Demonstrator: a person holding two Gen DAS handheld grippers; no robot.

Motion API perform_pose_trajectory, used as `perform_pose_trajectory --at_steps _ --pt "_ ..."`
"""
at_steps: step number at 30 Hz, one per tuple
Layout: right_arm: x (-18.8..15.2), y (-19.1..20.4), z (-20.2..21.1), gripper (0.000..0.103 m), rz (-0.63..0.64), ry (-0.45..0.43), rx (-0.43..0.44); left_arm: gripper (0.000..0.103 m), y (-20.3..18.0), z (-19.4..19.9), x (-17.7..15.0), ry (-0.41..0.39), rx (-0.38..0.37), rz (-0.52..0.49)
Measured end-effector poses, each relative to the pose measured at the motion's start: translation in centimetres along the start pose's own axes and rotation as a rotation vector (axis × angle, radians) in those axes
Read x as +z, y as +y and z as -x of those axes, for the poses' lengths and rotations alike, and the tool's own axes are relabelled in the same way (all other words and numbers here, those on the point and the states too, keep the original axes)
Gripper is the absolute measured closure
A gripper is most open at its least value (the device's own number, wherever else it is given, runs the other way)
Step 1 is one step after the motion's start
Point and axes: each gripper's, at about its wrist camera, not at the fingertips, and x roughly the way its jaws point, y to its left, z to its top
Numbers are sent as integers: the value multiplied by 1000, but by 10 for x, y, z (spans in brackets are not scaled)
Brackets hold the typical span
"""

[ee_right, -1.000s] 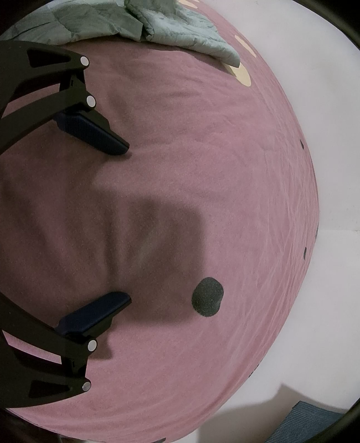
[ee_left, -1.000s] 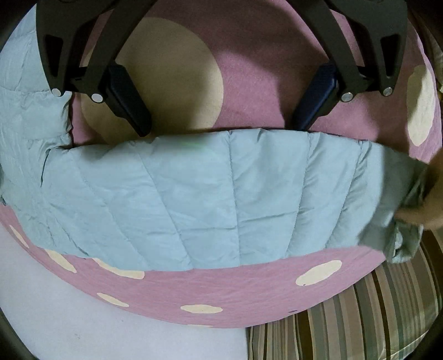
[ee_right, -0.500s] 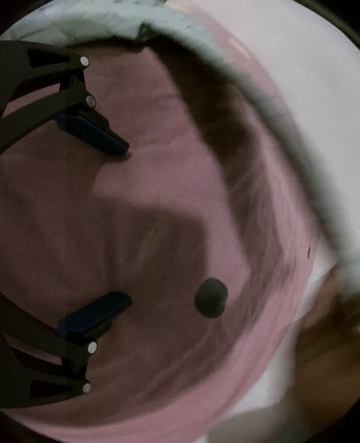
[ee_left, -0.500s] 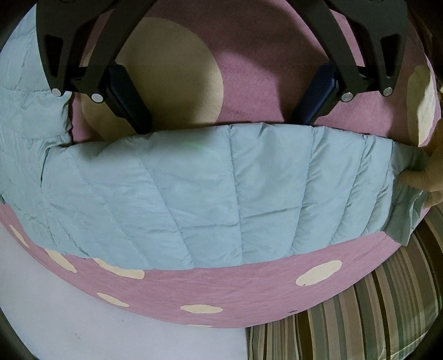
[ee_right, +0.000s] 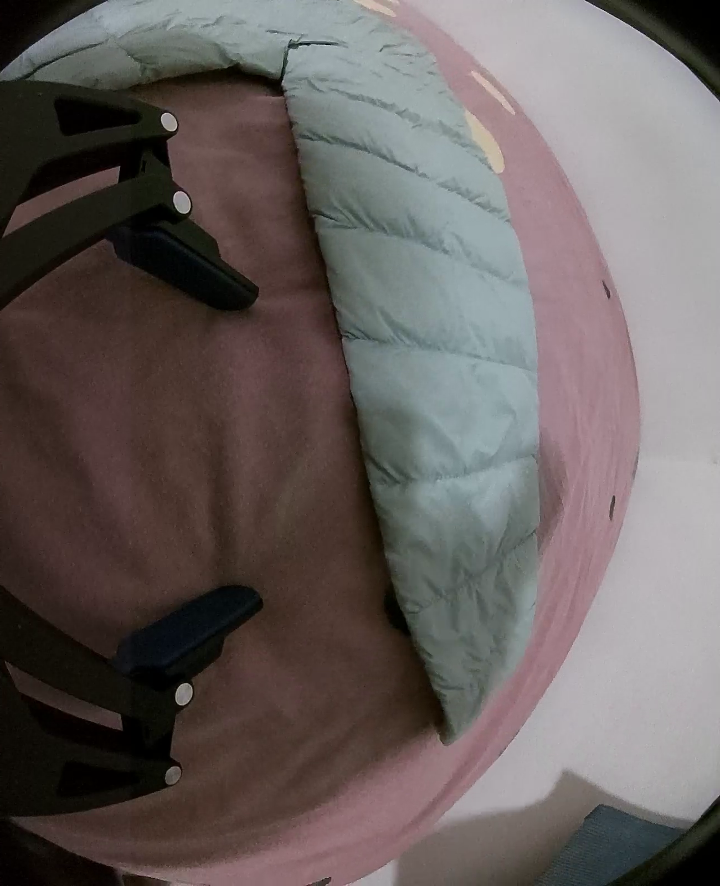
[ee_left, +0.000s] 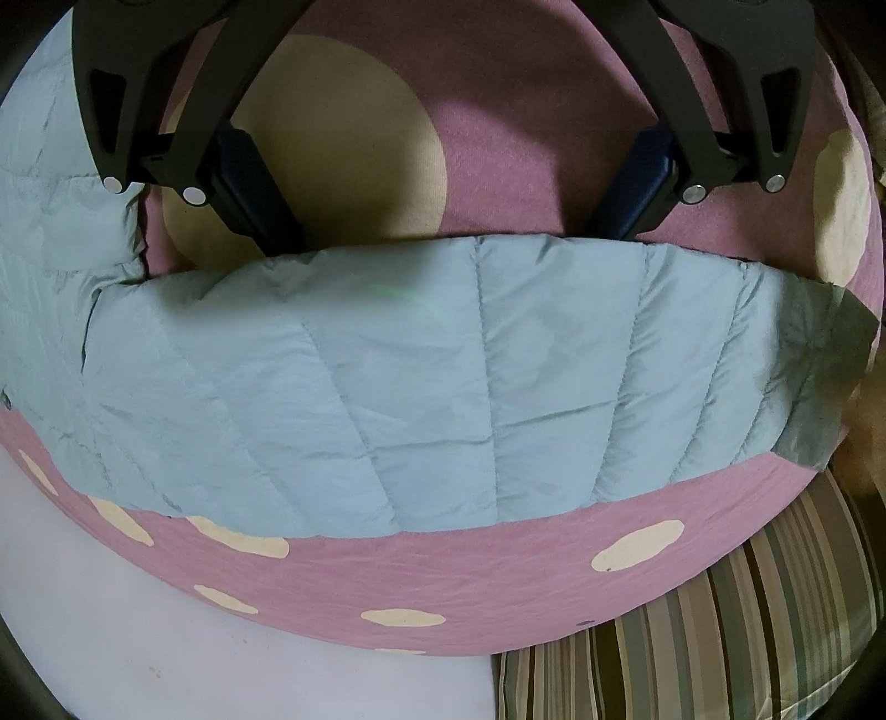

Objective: Fold large clothes

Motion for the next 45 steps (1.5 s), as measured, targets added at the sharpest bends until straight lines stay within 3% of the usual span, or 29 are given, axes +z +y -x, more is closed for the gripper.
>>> perform_pose_trajectory --at_steps 45 --pt "4 4 -4 4 -2 0 3 2 -1 1 -1 -2 3 -4"
